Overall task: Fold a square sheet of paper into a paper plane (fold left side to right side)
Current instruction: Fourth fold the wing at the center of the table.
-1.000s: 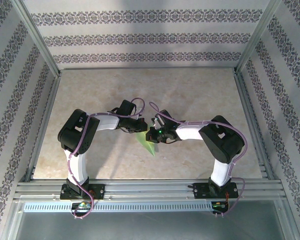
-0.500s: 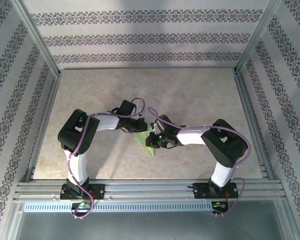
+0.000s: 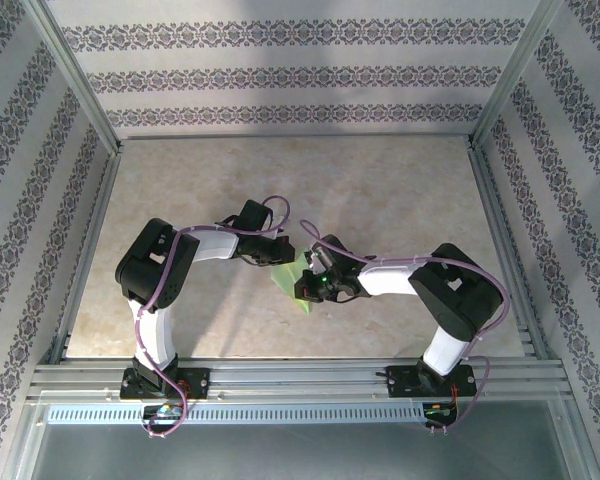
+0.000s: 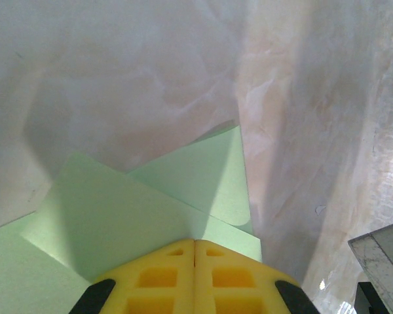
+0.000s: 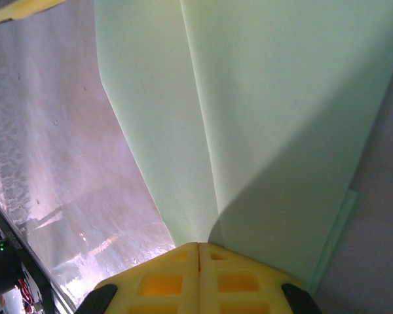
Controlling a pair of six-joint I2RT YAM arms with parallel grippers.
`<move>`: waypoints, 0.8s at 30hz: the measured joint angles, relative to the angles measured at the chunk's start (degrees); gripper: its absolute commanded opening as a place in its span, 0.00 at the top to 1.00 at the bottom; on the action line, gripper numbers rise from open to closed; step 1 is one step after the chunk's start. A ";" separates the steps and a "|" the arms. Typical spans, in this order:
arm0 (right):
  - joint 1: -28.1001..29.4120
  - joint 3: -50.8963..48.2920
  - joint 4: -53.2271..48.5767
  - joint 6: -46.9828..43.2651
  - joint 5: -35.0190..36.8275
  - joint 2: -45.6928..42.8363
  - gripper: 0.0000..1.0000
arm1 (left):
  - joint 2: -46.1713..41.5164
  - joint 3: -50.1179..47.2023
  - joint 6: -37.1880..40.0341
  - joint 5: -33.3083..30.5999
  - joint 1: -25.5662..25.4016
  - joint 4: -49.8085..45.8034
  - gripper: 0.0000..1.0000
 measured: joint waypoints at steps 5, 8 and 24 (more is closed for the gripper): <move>0.00 -0.79 -0.26 0.04 -0.02 -0.79 1.00 | 0.00 0.02 0.00 0.00 0.00 0.00 1.00; 0.02 -1.05 -0.39 0.02 -0.04 -1.07 1.00 | 0.00 0.02 0.00 0.00 0.00 0.00 1.00; 0.39 -3.98 -1.49 0.22 -1.53 -3.82 1.00 | 0.00 0.04 0.02 0.00 0.00 -0.07 1.00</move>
